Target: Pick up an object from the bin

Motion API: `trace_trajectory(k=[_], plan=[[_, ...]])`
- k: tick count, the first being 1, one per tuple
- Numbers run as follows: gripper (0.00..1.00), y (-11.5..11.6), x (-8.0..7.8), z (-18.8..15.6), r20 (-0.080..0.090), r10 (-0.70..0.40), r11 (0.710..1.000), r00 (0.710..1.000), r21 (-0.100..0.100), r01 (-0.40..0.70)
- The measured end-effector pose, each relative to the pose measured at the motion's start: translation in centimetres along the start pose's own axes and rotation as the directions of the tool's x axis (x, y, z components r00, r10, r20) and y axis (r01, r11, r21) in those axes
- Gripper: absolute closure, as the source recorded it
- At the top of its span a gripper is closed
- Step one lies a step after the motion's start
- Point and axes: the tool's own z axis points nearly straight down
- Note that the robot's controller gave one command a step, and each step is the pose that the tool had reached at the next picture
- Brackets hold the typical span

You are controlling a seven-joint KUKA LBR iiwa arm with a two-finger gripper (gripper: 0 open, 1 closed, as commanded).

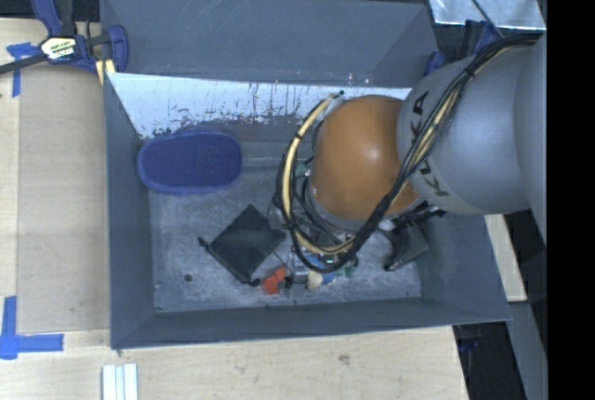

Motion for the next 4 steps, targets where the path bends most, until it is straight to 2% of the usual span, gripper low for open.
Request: trace_trajectory(k=[1, 2, 3, 4], plan=[[0.00, 0.2, 0.3, 5.6, 0.008, -0.223, 0.975, 0.975, 0.001, 0.223], [0.00, -1.3, 0.3, 2.6, 0.011, -0.512, 0.859, 0.859, 0.004, 0.512], [0.00, 0.9, 0.0, 1.8, 0.010, -0.748, 0.664, 0.663, 0.006, 0.748], [0.00, 1.3, -4.5, 5.6, 0.004, -0.803, 0.596, 0.596, 0.005, 0.803]])
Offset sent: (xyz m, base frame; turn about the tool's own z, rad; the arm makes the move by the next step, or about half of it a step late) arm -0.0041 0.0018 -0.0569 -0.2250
